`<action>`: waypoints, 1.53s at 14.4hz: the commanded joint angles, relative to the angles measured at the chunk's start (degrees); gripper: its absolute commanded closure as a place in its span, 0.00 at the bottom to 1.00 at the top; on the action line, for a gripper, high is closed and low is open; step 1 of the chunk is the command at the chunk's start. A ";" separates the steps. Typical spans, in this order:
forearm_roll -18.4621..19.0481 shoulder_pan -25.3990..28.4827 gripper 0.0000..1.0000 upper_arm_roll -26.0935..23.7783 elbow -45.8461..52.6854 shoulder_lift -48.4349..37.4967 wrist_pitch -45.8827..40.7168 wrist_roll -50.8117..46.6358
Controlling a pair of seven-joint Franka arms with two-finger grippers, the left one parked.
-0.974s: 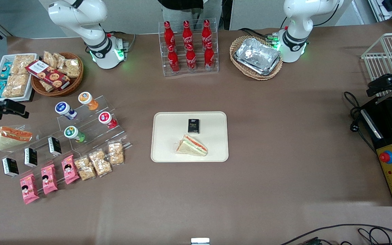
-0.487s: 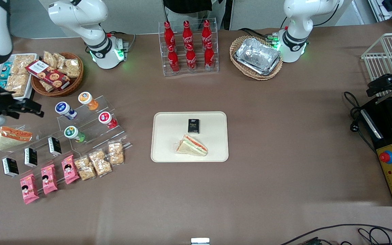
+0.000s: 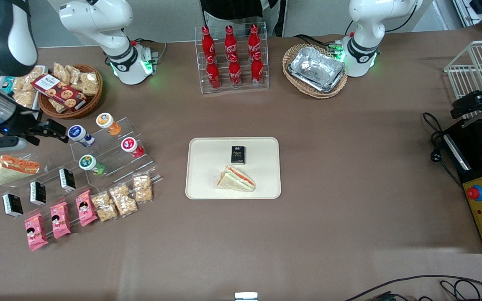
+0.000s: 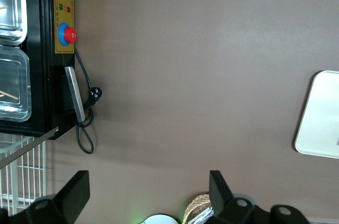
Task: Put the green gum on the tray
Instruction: 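Lower the right gripper onto the green-labelled gum bottle in the rack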
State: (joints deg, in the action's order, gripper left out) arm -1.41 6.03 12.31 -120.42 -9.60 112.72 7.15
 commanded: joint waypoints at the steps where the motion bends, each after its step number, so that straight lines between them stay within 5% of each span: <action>1: 0.79 0.30 0.00 0.00 -5.16 1.86 7.49 -0.65; 19: 0.79 0.48 0.00 0.00 -14.58 13.30 28.96 1.38; 21: 0.62 0.48 0.07 -0.09 -14.58 13.47 29.04 1.29; 22: 0.62 0.48 0.21 0.00 -14.58 13.56 29.04 1.37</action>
State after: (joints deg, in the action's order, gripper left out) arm -1.22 6.46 12.16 -134.31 4.00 140.27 8.14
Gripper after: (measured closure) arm 0.018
